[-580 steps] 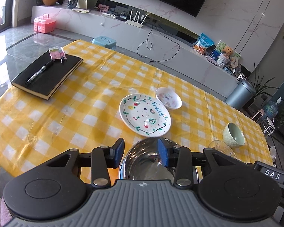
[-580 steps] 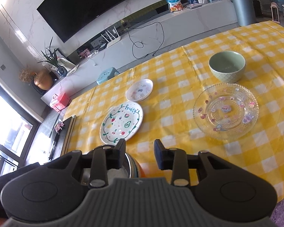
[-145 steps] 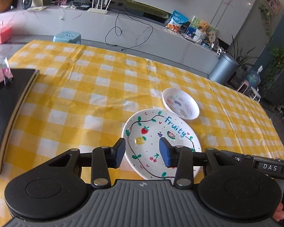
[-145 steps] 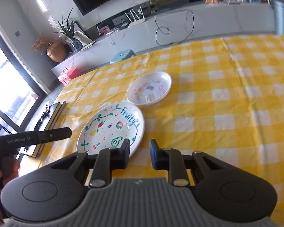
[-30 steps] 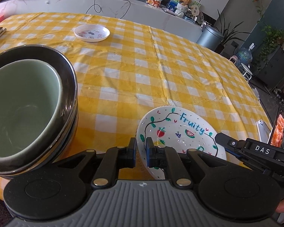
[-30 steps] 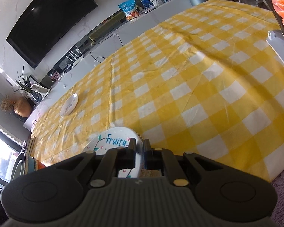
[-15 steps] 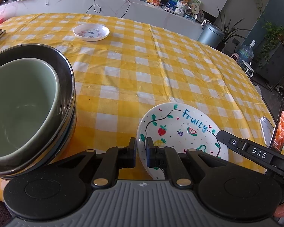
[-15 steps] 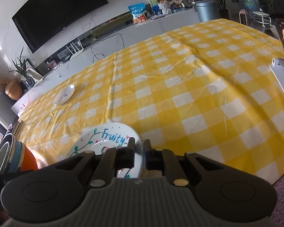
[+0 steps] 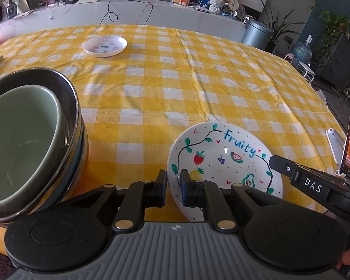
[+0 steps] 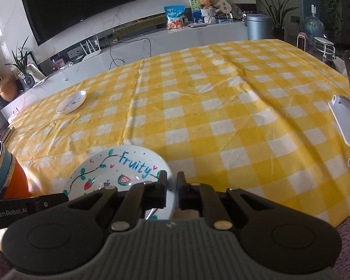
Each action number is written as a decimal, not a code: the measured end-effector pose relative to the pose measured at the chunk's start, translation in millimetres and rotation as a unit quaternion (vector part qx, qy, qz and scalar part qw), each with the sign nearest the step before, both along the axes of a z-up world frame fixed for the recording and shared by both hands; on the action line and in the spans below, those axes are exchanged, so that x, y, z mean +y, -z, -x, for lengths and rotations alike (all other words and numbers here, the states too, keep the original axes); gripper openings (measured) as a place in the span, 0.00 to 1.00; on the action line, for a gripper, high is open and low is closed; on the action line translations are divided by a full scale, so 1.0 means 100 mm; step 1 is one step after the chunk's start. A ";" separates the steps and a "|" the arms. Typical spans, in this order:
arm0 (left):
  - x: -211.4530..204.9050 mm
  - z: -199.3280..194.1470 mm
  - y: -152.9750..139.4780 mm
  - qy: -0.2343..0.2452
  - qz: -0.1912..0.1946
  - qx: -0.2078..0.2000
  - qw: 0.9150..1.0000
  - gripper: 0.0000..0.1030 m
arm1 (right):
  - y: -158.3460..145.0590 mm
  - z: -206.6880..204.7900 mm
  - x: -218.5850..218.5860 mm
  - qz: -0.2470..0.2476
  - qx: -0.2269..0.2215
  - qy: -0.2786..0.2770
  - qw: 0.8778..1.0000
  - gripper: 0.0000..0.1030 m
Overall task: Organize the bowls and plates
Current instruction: 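Lower the 'Fruity' plate onto the glass plate and open both grippers, then move both grippers toward the small white sticker dish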
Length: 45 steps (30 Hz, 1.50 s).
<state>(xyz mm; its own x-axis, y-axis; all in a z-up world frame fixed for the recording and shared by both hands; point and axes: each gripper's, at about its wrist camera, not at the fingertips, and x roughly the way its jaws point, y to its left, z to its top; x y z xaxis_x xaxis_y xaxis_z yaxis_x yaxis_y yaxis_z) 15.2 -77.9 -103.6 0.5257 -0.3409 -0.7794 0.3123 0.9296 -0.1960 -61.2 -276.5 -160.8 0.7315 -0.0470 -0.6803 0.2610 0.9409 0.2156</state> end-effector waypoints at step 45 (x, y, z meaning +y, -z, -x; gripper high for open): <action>0.76 -2.15 -0.74 0.050 -0.071 -0.003 0.996 0.40 | -0.46 -2.15 0.91 -0.051 0.046 -0.101 0.992 0.36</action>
<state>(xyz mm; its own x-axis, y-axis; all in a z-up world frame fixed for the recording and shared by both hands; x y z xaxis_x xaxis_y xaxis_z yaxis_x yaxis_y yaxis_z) 230.6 -2.3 -29.4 0.4991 -0.2777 -0.8209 0.4054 0.9120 -0.0620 153.5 -185.7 -115.1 0.6536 0.1669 -0.7382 0.0917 0.9507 0.2961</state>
